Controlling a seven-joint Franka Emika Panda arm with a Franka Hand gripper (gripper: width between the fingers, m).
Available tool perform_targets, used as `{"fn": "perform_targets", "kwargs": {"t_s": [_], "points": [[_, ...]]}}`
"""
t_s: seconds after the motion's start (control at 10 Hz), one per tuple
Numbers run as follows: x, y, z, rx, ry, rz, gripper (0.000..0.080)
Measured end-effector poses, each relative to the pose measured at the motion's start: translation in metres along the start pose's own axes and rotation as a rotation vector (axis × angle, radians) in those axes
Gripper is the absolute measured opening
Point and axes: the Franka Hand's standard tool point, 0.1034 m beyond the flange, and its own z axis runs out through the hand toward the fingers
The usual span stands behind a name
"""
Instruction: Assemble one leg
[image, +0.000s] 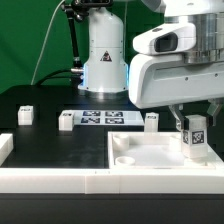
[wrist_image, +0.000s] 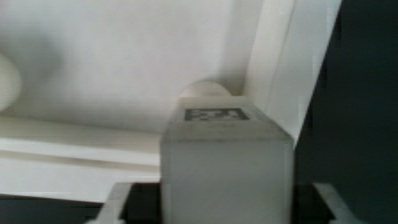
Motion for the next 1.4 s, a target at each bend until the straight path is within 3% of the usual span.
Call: {"fn": "perform_targets", "kwargs": {"t_s": [0.9,1.4], "points": [[0.0038,0.005,0.0019,0.046,0.013,1.003,0.0292],[0.0035,0.0046,0.0025,0.041,0.007,1.392,0.0292]]}}
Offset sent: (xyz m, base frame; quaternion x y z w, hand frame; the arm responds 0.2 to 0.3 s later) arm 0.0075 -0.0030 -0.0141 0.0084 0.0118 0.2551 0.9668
